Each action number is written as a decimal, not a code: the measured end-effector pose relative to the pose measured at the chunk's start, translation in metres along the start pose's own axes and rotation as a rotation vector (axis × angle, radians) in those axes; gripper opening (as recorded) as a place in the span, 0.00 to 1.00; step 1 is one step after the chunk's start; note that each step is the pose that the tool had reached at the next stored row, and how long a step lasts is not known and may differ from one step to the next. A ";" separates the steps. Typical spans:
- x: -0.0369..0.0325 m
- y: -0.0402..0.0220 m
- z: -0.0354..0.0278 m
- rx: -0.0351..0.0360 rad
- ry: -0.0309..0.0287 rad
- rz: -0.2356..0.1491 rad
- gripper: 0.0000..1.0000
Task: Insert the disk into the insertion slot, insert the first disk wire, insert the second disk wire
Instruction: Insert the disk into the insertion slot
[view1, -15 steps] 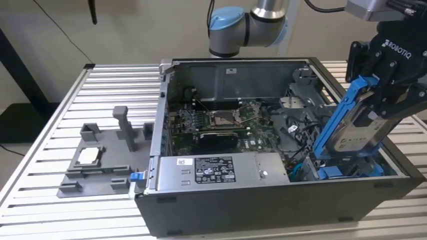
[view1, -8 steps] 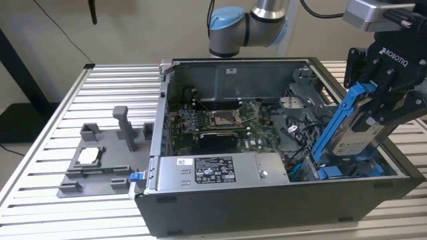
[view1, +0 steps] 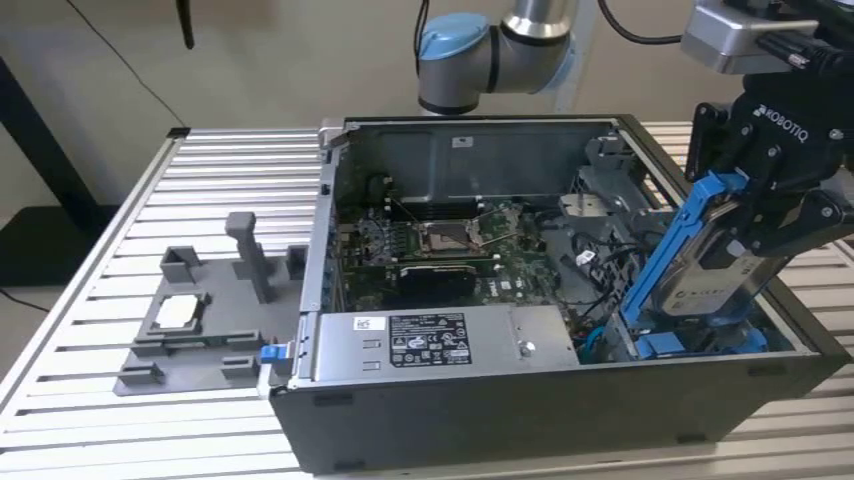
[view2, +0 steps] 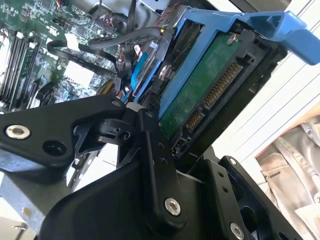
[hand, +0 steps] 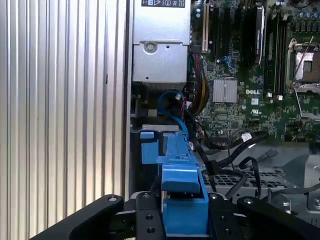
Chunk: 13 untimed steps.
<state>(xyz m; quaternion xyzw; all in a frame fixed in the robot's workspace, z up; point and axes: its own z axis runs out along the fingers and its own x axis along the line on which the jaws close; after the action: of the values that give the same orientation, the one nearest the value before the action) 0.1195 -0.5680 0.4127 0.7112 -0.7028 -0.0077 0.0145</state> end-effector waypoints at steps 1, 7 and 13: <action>0.0000 -0.0001 0.0007 0.0000 -0.0001 0.000 0.33; 0.0000 -0.0006 0.0059 0.0000 0.0000 0.000 0.33; 0.0000 -0.0010 0.0156 0.0000 -0.0001 0.000 0.33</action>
<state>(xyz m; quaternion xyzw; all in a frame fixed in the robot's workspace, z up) 0.1200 -0.5681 0.3971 0.7111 -0.7029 -0.0077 0.0145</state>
